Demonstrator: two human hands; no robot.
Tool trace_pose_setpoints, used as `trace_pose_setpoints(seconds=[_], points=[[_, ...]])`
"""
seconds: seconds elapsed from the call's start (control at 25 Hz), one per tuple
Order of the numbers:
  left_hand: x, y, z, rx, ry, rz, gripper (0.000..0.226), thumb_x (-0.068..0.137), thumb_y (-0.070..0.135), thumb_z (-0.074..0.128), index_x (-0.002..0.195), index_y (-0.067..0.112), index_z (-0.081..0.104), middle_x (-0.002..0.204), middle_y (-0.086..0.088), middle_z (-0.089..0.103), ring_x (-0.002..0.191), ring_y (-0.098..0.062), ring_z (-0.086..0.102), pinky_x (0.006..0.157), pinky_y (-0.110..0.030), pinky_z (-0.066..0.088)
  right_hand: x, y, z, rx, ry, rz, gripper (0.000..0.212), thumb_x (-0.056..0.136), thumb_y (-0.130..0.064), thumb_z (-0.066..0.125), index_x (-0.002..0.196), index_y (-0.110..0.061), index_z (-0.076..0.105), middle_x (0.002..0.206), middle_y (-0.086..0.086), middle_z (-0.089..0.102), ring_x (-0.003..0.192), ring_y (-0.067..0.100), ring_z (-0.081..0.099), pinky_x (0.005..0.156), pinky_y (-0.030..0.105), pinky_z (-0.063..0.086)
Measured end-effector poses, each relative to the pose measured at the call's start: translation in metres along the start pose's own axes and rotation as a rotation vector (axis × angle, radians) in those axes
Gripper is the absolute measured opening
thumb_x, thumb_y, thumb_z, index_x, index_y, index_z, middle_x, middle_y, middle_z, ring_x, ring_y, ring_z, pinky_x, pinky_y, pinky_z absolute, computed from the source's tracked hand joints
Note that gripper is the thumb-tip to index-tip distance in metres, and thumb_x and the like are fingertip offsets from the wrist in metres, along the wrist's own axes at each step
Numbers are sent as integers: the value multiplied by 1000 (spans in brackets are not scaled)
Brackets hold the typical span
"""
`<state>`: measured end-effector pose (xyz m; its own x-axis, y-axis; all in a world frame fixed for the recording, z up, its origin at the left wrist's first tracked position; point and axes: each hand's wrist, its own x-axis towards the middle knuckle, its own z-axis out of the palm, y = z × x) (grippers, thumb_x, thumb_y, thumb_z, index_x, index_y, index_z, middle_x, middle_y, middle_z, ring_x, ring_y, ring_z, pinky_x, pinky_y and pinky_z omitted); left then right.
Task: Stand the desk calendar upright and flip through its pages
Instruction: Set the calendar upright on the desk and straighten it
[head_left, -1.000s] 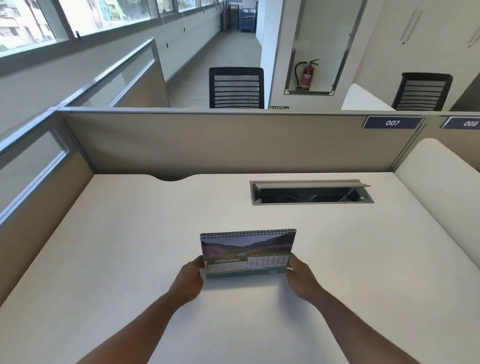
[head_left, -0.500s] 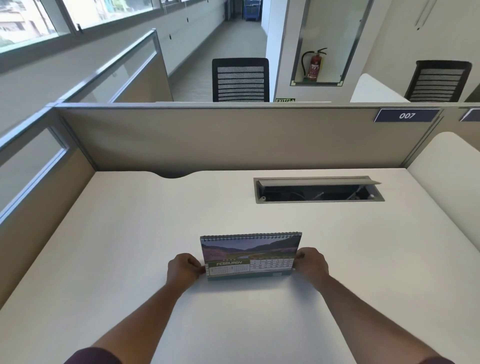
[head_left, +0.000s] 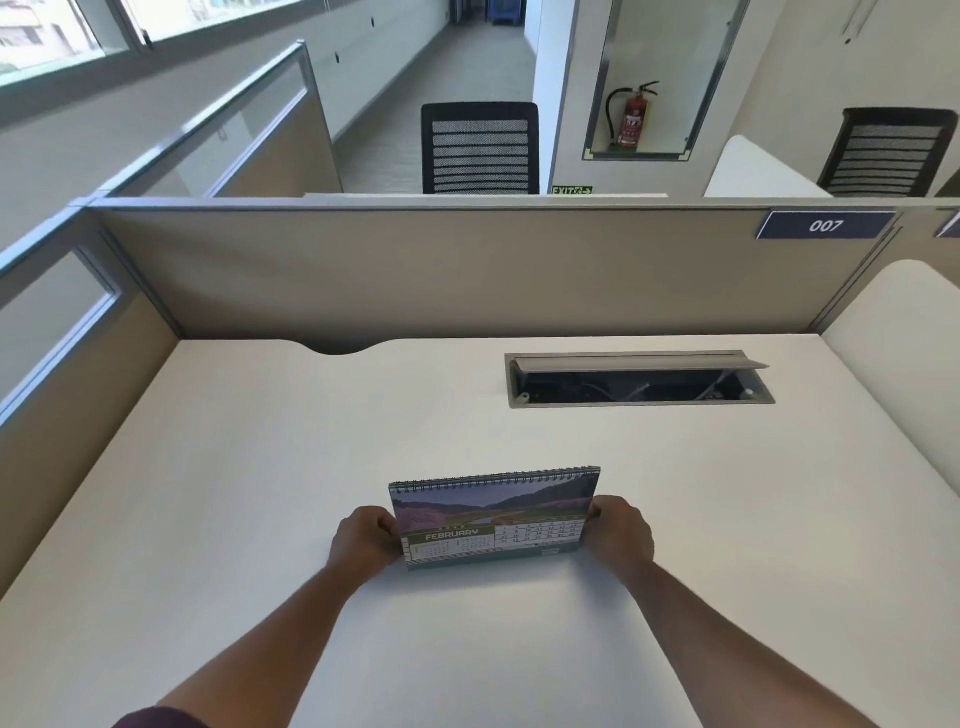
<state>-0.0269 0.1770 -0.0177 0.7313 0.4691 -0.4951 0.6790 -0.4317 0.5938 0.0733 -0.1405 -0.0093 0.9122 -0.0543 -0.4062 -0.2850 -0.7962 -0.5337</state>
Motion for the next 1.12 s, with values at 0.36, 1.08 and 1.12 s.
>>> trace_pose_setpoints(seconds=[0.36, 1.08, 1.12], points=[[-24, 10, -5, -562, -81, 32, 36, 91, -13, 47, 104, 12, 69, 98, -8, 74, 87, -22, 68, 77, -32, 58, -21, -11, -13, 574, -303, -123, 42, 80, 16, 61, 81, -21, 82, 91, 12, 75, 88, 28, 65, 76, 43, 54], [8, -27, -80, -460, -63, -45, 31, 84, 18, 36, 83, 17, 67, 77, -4, 58, 69, -17, 38, 61, -29, 28, -10, -111, 31, 506, -448, 57, 26, 92, -18, 58, 103, -13, 81, 53, -6, 59, 41, 6, 49, 59, 23, 47], [15, -27, -82, -465, -48, -65, 34, 88, 12, 32, 82, 18, 65, 79, -5, 54, 68, -17, 34, 60, -28, 27, -6, -118, 34, 511, -445, 51, 28, 93, -18, 55, 103, -14, 80, 54, -6, 59, 43, 7, 49, 59, 23, 47]])
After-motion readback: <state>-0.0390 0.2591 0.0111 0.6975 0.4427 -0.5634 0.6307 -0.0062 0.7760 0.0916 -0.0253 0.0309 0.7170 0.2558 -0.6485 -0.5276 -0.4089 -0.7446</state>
